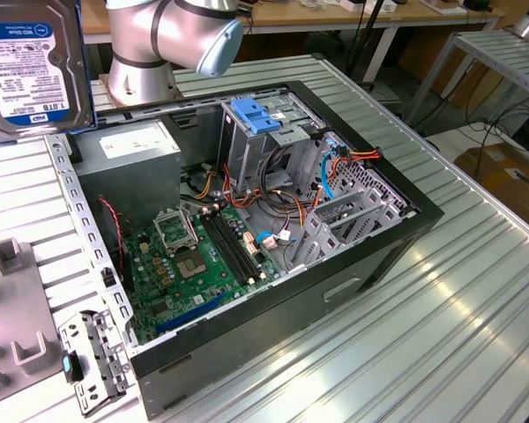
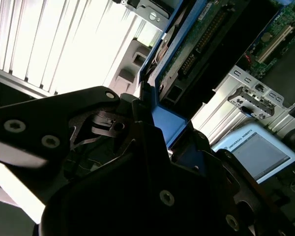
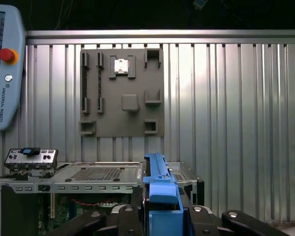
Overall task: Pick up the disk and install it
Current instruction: 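Pick up the disk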
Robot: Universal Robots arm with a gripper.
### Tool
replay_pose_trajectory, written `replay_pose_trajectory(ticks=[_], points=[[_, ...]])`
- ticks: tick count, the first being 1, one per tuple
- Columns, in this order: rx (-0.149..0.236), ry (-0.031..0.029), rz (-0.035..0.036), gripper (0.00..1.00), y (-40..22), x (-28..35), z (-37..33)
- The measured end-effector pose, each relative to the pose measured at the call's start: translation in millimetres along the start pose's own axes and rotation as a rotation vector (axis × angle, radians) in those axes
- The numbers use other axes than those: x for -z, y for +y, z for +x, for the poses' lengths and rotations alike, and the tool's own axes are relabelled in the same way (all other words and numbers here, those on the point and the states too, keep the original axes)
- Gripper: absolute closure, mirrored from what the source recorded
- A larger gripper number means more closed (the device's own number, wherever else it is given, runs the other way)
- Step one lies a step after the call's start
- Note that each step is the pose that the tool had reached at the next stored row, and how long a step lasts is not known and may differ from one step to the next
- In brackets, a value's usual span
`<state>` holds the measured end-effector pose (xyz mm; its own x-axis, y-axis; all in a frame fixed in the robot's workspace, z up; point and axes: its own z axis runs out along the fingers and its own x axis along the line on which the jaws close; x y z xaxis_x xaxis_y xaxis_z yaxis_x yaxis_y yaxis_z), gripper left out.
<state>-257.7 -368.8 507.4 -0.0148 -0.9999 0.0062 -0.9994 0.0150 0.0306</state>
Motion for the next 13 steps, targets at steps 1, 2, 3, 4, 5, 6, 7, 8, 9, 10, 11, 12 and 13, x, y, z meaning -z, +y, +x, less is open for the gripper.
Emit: replay_pose_trajectory(ticks=[1, 2, 3, 4, 5, 6, 7, 8, 9, 10, 11, 12, 13], points=[[0.000, -0.0001, 0.0000, 0.63, -5.7, 0.1, 0.0], [0.000, 0.0000, 0.0001, 0.63, -8.5, 0.2, -0.1], [0.000, -0.0001, 0.0001, 0.63, -13.0, 0.2, -0.2], [0.000, -0.0001, 0.0001, 0.63, -17.6, 0.3, -0.2], [0.000, 0.0000, 0.0000, 0.63, -19.9, 0.5, -0.3], [0.000, -0.0001, 0.0000, 0.63, -21.1, 0.4, -0.3], [0.000, -0.0001, 0.0001, 0.63, -22.9, 0.5, -0.3], [0.000, -0.0001, 0.0001, 0.63, -24.2, 0.5, -0.4], [0.000, -0.0001, 0.0001, 0.63, -24.8, 0.5, -0.3], [0.000, -0.0002, 0.0001, 0.63, -24.8, 0.5, -0.3], [0.000, -0.0001, 0.0000, 0.63, -25.0, 0.6, -0.4], [0.000, -0.0001, 0.0000, 0.63, -25.1, 0.6, -0.4], [0.000, -0.0001, 0.0001, 0.63, -25.1, 0.6, -0.4]])
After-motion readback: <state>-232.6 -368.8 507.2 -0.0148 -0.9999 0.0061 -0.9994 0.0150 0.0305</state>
